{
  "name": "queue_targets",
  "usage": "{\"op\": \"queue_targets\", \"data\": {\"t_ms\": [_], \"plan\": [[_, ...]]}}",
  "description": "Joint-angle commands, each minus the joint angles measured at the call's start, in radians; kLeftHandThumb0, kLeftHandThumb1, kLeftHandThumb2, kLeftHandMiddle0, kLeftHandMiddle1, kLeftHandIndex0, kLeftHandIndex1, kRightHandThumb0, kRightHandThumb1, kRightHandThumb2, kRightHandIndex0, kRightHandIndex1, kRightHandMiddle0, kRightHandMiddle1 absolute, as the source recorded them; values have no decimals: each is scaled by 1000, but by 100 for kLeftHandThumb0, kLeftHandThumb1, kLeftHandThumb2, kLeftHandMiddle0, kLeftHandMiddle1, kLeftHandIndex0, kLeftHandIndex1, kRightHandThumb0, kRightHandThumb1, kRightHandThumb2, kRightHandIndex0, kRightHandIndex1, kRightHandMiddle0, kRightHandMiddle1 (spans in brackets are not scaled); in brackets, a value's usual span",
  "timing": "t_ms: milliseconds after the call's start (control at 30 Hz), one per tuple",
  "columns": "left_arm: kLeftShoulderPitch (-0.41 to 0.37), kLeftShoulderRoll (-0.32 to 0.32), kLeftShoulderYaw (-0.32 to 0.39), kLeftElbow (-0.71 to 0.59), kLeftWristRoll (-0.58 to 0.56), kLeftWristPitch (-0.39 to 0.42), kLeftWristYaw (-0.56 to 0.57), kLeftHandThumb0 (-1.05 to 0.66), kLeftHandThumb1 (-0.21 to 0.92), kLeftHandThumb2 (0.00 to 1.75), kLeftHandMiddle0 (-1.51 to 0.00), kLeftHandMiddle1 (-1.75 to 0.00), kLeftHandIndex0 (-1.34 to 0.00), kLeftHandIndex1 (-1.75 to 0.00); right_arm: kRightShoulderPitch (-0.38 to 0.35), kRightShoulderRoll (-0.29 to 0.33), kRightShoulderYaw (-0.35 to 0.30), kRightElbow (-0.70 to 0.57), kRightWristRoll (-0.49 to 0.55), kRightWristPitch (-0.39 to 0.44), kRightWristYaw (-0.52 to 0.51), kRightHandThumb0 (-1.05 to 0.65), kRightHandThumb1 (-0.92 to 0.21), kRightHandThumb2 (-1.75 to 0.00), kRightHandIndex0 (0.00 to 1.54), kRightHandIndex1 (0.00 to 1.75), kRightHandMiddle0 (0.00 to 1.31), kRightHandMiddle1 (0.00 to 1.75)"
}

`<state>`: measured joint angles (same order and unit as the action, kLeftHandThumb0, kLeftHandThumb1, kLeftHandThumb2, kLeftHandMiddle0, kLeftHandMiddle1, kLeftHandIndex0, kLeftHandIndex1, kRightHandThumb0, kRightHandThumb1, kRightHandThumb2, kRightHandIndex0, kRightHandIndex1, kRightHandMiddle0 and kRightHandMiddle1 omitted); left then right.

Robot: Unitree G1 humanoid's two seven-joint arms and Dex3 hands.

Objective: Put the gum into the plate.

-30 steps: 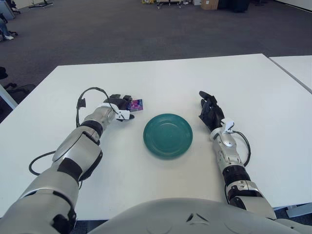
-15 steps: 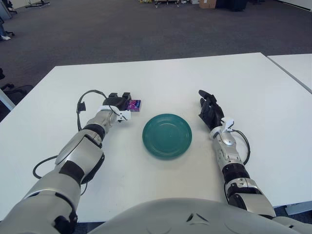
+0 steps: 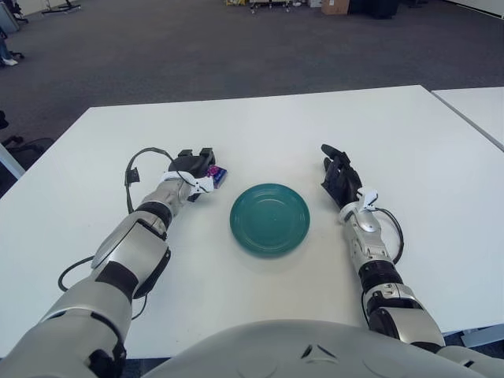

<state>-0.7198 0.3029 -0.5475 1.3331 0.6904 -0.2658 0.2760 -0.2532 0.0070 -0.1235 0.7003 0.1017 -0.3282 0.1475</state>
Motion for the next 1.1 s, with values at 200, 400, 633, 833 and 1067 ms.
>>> {"op": "queue_targets", "data": {"t_ms": [200,400,633,833,1067], "plan": [[-59,30,88,-6,-85,-81,-57,0,1,163,-86,-164,-63,-175,53,-6,-1,57,-8,56,-24,-86,-92,-95,5,1,0,2],[-94,130,163,-160,-147,-253,-62,0,0,165,-87,-164,-64,-175,58,-8,7,44,-14,67,-30,-86,-92,-96,5,1,0,1],[17,194,268,-535,-238,-301,-135,0,2,163,-83,-168,-62,-175,58,-10,11,43,-14,73,-30,-86,-92,-97,5,0,0,1],[70,217,302,-711,-258,-276,-182,0,7,159,-78,-171,-59,-175,55,-8,13,56,-15,67,-32,-86,-92,-97,5,0,0,1],[134,246,343,-901,-296,-221,-305,0,10,156,-74,-174,-56,-175,52,-8,18,69,-18,63,-36,-86,-92,-97,4,0,0,0]]}}
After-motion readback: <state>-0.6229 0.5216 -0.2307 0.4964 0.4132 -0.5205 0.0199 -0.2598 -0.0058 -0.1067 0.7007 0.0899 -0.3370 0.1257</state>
